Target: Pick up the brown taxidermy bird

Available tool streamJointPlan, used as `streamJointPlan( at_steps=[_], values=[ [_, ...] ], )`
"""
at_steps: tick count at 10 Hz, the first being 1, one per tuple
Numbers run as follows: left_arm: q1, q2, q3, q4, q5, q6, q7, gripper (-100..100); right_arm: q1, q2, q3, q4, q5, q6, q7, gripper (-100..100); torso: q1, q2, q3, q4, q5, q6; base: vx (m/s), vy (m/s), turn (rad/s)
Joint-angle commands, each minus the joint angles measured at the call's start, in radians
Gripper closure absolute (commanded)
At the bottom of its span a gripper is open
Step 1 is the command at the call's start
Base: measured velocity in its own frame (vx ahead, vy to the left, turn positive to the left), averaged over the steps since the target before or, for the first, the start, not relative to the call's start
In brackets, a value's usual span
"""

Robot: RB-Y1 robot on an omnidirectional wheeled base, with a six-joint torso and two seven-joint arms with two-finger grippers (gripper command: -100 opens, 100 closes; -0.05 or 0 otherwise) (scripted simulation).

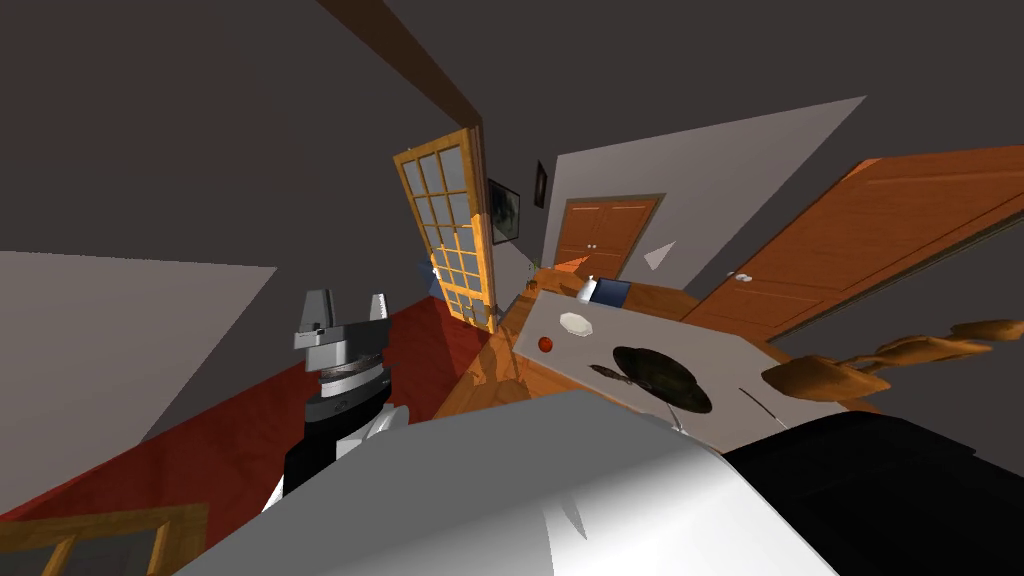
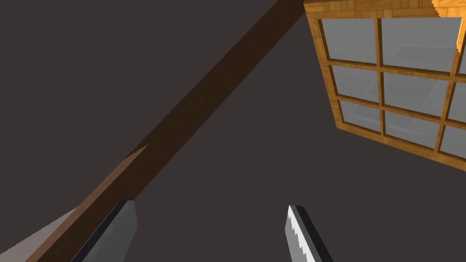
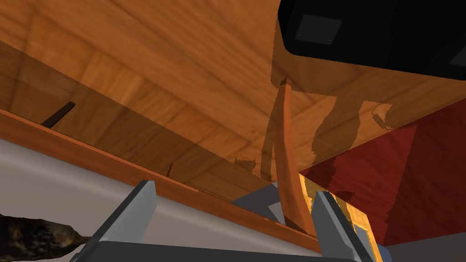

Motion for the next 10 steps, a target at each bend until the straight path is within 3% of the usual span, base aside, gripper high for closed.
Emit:
streamJointPlan(
  at_steps=[1, 2, 4, 5, 6, 7, 10],
  values=[
    [0.000, 0.000, 0.000, 0.000, 0.000, 0.000, 0.000, 0, -0.003, 0.000, -0.003, 0.039, 0.002, -0.014, 0.011, -100, 0.000, 0.000, 0.000, 0.000, 0.000, 0.000, 0.006, -0.011, 0.003],
    [0.000, 0.000, 0.000, 0.000, 0.000, 0.000, 0.000, 0, -0.017, -0.021, 0.035, 0.080, 0.024, 0.002, 0.019, -100, 0.001, 0.001, 0.000, 0.000, 0.000, 0.001, 0.006, -0.011, 0.223],
    [0.000, 0.000, 0.000, 0.000, 0.000, 0.000, 0.000, 0, -0.017, -0.021, 0.035, 0.092, 0.024, 0.002, 0.019, -100, 0.001, 0.001, 0.000, 0.000, 0.000, 0.000, 0.006, -0.019, 0.105],
    [0.000, 0.000, 0.000, 0.000, 0.000, 0.000, 0.000, 0, -0.030, -0.041, 0.072, 0.134, 0.044, 0.019, 0.026, -100, 0.001, 0.001, 0.000, 0.000, 0.000, 0.001, 0.005, -0.015, 0.258],
    [0.000, 0.000, 0.000, 0.000, 0.000, 0.000, 0.000, 0, -0.030, -0.041, 0.072, 0.143, 0.044, 0.019, 0.026, -100, 0.001, 0.001, 0.000, 0.000, 0.000, -0.001, 0.005, -0.027, 0.156],
    [0.000, 0.000, 0.000, 0.000, 0.000, 0.000, 0.000, 0, -0.043, -0.061, 0.102, 0.190, 0.062, 0.035, 0.033, -100, 0.000, 0.001, 0.000, 0.000, 0.000, 0.001, -0.002, -0.028, 0.187],
    [0.000, 0.000, 0.000, 0.000, 0.000, 0.000, 0.000, 0, -0.056, -0.078, 0.140, 0.232, 0.077, 0.051, 0.038, -100, 0.000, 0.001, 0.001, 0.000, 0.000, 0.000, -0.007, -0.027, 0.184]
  ],
)
